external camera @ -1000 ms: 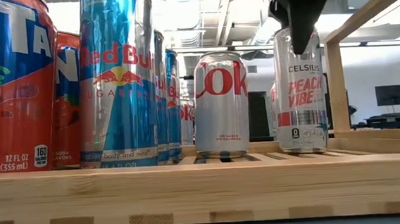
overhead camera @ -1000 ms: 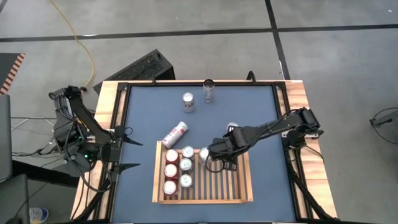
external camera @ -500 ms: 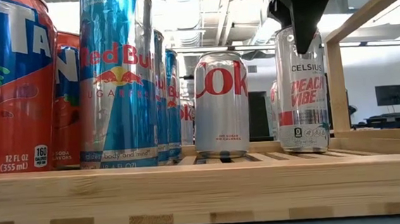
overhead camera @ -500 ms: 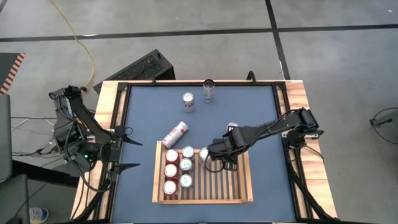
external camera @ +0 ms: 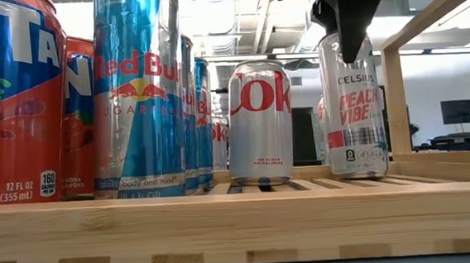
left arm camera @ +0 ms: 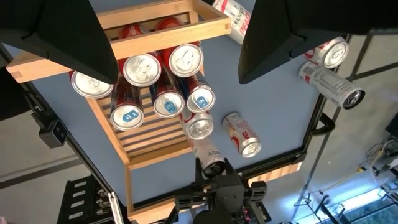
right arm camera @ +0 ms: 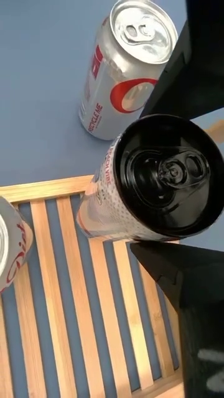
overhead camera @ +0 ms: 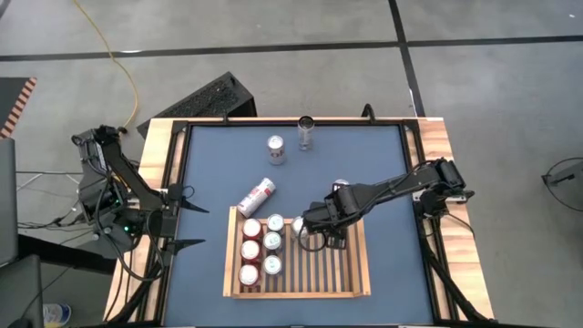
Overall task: Place canned beverage on shelf
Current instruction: Put the right white-pink soda can on the shelf, then put the bottom white-pink soda can on the shelf
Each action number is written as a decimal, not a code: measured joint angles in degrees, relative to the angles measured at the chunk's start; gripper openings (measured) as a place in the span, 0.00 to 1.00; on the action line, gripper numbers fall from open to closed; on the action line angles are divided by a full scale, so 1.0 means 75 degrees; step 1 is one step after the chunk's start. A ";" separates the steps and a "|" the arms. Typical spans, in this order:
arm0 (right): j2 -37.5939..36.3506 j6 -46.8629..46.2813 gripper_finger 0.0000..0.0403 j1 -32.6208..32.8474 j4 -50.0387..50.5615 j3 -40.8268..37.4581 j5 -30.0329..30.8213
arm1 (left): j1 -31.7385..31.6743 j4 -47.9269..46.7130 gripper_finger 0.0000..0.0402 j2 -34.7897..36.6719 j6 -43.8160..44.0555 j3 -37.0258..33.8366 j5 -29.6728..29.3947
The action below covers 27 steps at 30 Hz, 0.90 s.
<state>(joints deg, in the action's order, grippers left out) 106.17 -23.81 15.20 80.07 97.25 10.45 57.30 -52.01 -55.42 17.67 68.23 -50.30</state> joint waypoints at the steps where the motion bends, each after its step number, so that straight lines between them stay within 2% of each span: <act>1: 0.0000 0.0000 0.67 -0.0003 0.0003 0.0000 -0.0008 | -0.0003 0.0002 0.80 0.0000 0.0000 0.0000 -0.0001; 14: -0.0011 -0.0013 0.71 0.0003 0.0075 0.0163 -0.0209 | -0.0001 0.0003 0.80 0.0001 -0.0006 0.0000 0.0000; 22: -0.0023 0.0212 0.71 0.0003 0.0347 0.1243 -0.0182 | 0.0000 0.0000 0.80 0.0000 -0.0003 0.0000 0.0028; 27: -0.0023 0.0493 0.71 0.0003 0.1142 0.2121 0.0572 | -0.0002 0.0003 0.80 0.0000 0.0000 0.0000 0.0055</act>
<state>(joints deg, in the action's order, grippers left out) 106.00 -20.11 15.22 88.64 113.16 14.74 57.28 -51.99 -55.42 17.67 68.23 -49.89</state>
